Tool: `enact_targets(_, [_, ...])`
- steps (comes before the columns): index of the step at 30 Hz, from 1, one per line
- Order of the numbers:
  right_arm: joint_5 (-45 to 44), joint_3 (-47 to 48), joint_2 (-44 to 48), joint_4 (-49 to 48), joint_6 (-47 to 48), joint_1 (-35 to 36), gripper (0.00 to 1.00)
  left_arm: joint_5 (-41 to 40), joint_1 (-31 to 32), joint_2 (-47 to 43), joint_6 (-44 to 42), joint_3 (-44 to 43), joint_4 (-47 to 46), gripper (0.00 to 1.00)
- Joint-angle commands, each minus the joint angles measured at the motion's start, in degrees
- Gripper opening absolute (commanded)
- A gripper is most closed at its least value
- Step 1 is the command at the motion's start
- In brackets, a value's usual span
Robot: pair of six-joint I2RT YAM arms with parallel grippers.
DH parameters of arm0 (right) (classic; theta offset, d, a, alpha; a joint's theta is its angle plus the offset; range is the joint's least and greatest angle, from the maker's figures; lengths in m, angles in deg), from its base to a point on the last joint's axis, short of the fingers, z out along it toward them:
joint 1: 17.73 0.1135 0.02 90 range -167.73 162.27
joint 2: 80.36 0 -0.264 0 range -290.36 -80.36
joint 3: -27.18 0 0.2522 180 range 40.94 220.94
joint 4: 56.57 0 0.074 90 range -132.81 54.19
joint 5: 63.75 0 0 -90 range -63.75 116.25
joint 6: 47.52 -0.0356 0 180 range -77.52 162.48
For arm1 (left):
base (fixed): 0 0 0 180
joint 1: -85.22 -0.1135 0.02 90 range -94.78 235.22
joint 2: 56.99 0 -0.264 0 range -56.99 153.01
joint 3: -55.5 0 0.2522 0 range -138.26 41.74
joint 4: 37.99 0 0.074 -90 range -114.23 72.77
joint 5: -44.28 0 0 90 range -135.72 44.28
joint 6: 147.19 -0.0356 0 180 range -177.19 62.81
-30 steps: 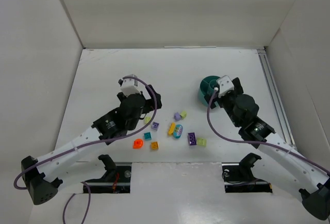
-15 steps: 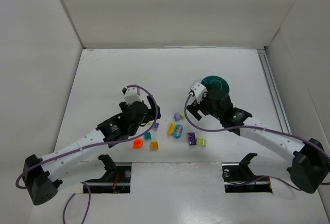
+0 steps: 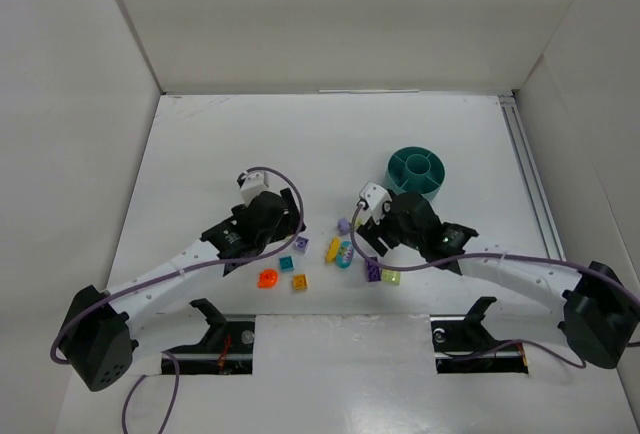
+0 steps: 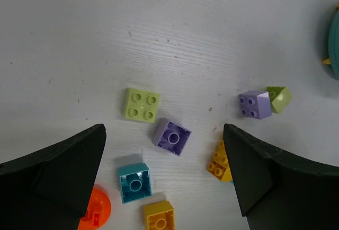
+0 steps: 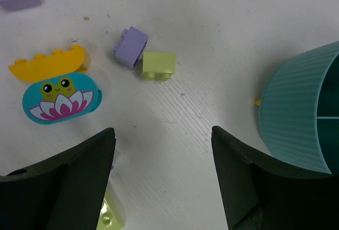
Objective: Sort the legos into containers by color
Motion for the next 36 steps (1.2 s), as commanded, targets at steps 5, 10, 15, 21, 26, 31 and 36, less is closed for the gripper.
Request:
enact_targets(5, [-0.98, 1.07, -6.61, -6.92, 0.24, 0.78, 0.77, 2.05, -0.4, 3.09, -0.65, -0.07, -2.81, 0.9])
enact_targets(10, [-0.45, 3.36, -14.86, -10.26, 0.24, 0.78, 0.77, 2.67, -0.4, 2.56, -1.17, 1.15, -3.34, 0.93])
enact_targets(15, [-1.68, 6.78, -20.23, -11.93, 0.77, 0.78, 0.77, 2.67, -0.4, 1.42, -1.17, 2.3, -3.34, 0.93])
enact_targets(21, [-2.47, 9.95, -25.69, -13.78, 0.77, 0.78, 0.76, 2.67, -0.4, 1.42, -1.17, 2.3, -3.34, 0.93])
enact_targets(26, [-1.95, 11.27, -27.8, -14.39, -1.25, -1.41, 0.63, 2.05, -0.4, 1.42, -0.65, 2.3, -2.2, 0.93])
enact_targets(31, [-0.01, 11.8, -29.03, -14.92, -0.73, -2.65, 0.49, 1.44, -0.4, 1.42, -0.65, 1.69, -1.67, 0.93])
enact_targets(36, [0.6, 11.27, -25.79, -14.92, 0.33, -2.65, 0.3, 1.44, -0.4, 1.42, -0.65, 1.17, -1.67, 0.93])
